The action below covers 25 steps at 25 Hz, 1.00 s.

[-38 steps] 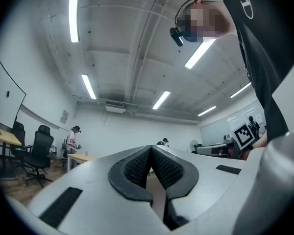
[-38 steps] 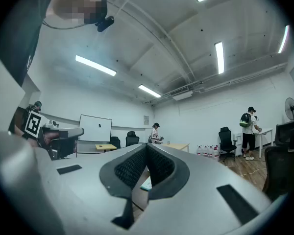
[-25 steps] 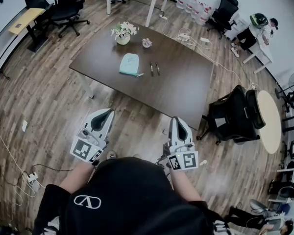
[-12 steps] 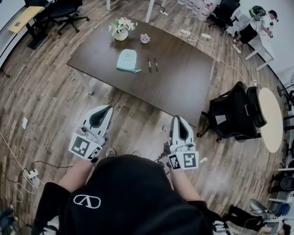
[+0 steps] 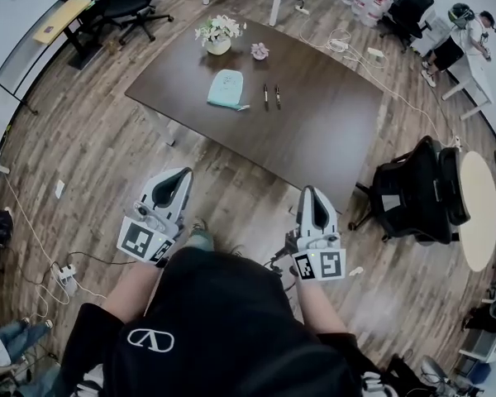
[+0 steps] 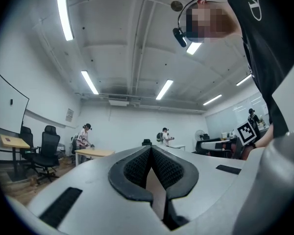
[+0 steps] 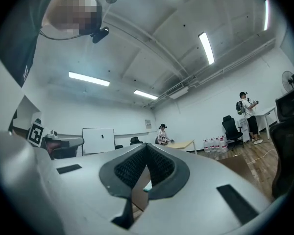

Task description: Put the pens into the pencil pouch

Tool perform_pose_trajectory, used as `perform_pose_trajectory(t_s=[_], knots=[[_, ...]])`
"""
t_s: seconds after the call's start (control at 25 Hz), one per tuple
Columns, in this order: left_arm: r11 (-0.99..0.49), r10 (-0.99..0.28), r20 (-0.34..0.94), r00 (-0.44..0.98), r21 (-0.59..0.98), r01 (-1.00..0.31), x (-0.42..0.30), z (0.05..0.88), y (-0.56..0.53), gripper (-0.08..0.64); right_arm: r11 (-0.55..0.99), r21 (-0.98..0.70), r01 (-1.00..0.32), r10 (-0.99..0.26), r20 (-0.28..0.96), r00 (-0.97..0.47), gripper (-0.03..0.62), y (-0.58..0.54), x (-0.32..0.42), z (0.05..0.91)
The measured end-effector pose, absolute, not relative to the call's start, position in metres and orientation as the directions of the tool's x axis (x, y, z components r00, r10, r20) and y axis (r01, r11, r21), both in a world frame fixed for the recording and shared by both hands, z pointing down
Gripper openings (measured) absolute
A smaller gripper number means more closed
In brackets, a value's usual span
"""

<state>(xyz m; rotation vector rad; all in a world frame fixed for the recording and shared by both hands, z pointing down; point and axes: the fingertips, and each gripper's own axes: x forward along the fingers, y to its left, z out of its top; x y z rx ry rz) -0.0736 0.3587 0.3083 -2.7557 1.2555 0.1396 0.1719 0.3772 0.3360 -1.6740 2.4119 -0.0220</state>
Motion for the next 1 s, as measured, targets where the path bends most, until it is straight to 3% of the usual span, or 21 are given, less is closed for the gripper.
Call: perform_pose_trajectory(t_s=[0.4, 1.0], knots=[[-0.658, -0.734, -0.164, 0.659, -0.069, -0.75, -0.071, 0.313, 0.278, 0.003, 0.34, -0.115, -0.934, -0.932, -0.172, -0.318, -0.011, 0.309, 0.178, 0.34], [-0.767, -0.63, -0.155, 0.761, -0.029, -0.641, -0.112, 0.321, 0.019, 0.003, 0.172, -0.068, -0.983, -0.979, -0.123, -0.163, -0.011, 0.093, 0.13, 0.316]])
